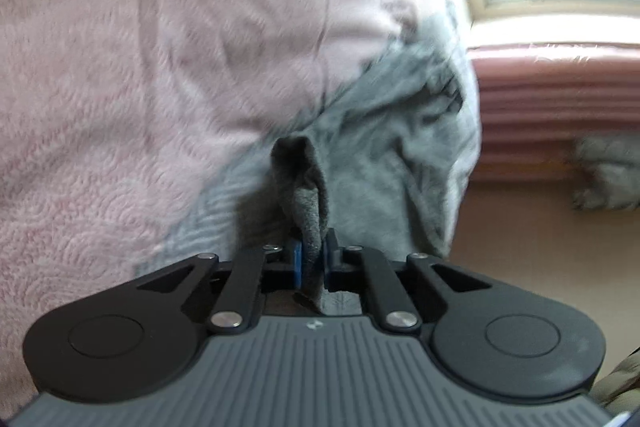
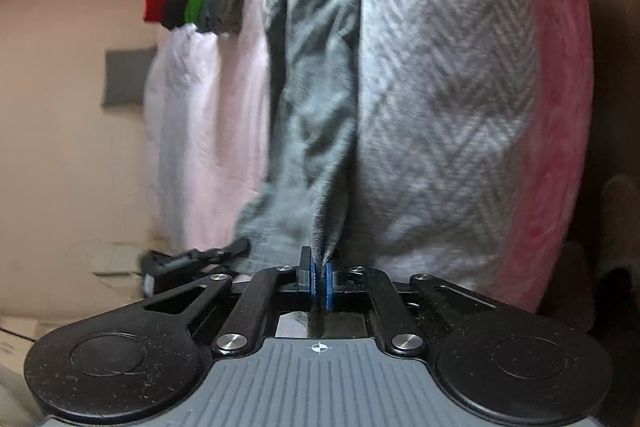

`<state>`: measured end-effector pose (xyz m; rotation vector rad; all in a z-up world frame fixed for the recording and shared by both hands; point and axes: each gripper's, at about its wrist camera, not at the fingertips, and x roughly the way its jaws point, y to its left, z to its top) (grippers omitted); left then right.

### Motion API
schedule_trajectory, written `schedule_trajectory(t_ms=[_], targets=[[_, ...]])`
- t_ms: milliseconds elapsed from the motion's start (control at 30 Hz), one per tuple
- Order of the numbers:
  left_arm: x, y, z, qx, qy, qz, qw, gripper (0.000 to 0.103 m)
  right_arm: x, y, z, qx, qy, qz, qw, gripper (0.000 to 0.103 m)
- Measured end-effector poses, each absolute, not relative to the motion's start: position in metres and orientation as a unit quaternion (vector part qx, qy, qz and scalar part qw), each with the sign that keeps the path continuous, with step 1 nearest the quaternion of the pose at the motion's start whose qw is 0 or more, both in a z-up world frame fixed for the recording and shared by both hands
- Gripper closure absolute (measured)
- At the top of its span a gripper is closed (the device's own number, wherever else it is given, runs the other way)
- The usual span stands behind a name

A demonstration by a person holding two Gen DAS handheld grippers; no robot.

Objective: Fold clothes

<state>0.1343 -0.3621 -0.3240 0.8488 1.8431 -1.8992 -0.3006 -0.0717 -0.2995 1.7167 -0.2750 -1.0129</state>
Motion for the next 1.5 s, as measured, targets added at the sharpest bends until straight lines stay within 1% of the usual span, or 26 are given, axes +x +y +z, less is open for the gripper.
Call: schedule_trajectory(t_ms=[233, 433, 567, 767, 967, 1067, 1100, 1133, 1167, 1200, 1233, 1333, 1433, 1500], targets=[[0.128, -0.392, -0.285, 0.226, 0.667, -0.679, 0.208, 0.097, -0.335, -0.084, -0.285, 0.750, -0.209, -0.383, 0.497, 0.100], [0.088, -0.430, -0.272, 0.206, 0.678, -0.669, 0.223, 0.097, -0.370, -0.120, -0.280, 0.772, -0.264, -0.369, 0.446, 0.100], [0.054, -0.456, -0.279, 0.205, 0.691, -0.652, 0.235, 0.097, -0.395, -0.146, -0.290, 0.790, -0.301, -0.358, 0.396, 0.100], [0.008, -0.497, -0.294, 0.208, 0.702, -0.634, 0.248, 0.097, -0.431, -0.182, -0.302, 0.796, -0.331, -0.360, 0.358, 0.100], [-0.028, -0.525, -0.318, 0.216, 0.715, -0.608, 0.269, 0.097, -0.458, -0.219, -0.322, 0.806, -0.347, -0.366, 0.309, 0.100], [-0.036, -0.532, -0.328, 0.212, 0.717, -0.600, 0.284, 0.096, -0.468, -0.229, -0.334, 0.804, -0.353, -0.371, 0.302, 0.099], [-0.035, -0.533, -0.328, 0.207, 0.714, -0.603, 0.290, 0.095, -0.471, -0.233, -0.335, 0.797, -0.352, -0.381, 0.309, 0.083], [-0.034, -0.534, -0.329, 0.201, 0.711, -0.606, 0.297, 0.091, -0.475, -0.235, -0.333, 0.787, -0.348, -0.402, 0.314, 0.058], [-0.034, -0.534, -0.329, 0.195, 0.707, -0.608, 0.303, 0.087, -0.477, -0.231, -0.327, 0.765, -0.349, -0.433, 0.324, 0.051], [-0.033, -0.535, -0.329, 0.189, 0.704, -0.610, 0.309, 0.075, -0.480, -0.227, -0.320, 0.740, -0.352, -0.465, 0.335, 0.049], [-0.033, -0.536, -0.329, 0.183, 0.701, -0.613, 0.315, 0.064, -0.482, -0.224, -0.311, 0.716, -0.345, -0.492, 0.355, 0.048], [-0.030, -0.536, -0.325, 0.170, 0.679, -0.633, 0.330, 0.064, -0.479, -0.219, -0.285, 0.656, -0.271, -0.563, 0.423, 0.048], [-0.029, -0.529, -0.312, 0.198, 0.633, -0.669, 0.336, 0.065, -0.464, -0.223, -0.268, 0.617, -0.160, -0.589, 0.497, 0.048], [-0.030, -0.524, -0.309, 0.224, 0.610, -0.685, 0.329, 0.064, -0.454, -0.228, -0.271, 0.619, -0.135, -0.582, 0.509, 0.048]])
